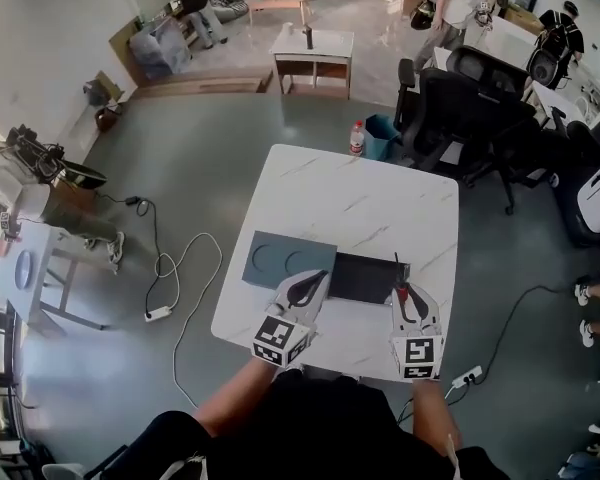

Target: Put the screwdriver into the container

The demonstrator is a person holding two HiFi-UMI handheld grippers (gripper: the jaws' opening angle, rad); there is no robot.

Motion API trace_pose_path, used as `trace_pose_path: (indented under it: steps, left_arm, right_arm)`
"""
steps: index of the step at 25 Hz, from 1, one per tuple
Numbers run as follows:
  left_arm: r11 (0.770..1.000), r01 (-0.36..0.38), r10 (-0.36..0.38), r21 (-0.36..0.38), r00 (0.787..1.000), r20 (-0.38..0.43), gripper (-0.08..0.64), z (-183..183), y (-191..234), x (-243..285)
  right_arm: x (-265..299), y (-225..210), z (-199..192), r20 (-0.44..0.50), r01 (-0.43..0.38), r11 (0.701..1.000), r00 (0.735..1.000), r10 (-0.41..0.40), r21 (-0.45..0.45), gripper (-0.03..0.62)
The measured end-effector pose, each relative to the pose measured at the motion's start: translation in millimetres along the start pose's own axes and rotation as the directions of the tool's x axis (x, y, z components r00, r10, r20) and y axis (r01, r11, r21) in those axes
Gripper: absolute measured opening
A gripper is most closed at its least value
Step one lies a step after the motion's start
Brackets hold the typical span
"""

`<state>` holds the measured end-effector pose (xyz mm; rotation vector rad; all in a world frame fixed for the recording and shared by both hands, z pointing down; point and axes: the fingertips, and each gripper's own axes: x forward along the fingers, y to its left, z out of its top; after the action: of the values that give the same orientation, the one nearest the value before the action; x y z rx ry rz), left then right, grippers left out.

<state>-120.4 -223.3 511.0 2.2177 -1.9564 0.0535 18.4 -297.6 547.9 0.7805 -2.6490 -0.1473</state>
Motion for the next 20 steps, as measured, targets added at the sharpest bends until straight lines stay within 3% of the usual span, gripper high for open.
trace_pose_path:
  steps: [7,12,20]
  left_arm:
    - [0.999,-0.04,0.04,0.0,0.999,-0.031,0.008,-11.2,-0.1,2.4]
    - [0.999,-0.044,0.045,0.028,0.998,-0.042,0.008,-16.8,-2.7,1.2]
    - [0.996,-0.085,0.086,0.014,0.995,-0.057,0.008,-24.7,6.9,-9.9]
  right_arm:
    - [20.3,7.1,-36.1,-0.123,-0.09,0.984,0.99,0.072,-0.155,0.095]
    - [40.1,11.6,-63.6,-0.219,-0.164,0.935,0.971,0.097,-0.313,0.095]
    - [69.5,25.5,-100.1,-0.375,-0.303,0.857,0.916,0.141,-0.417,0.095]
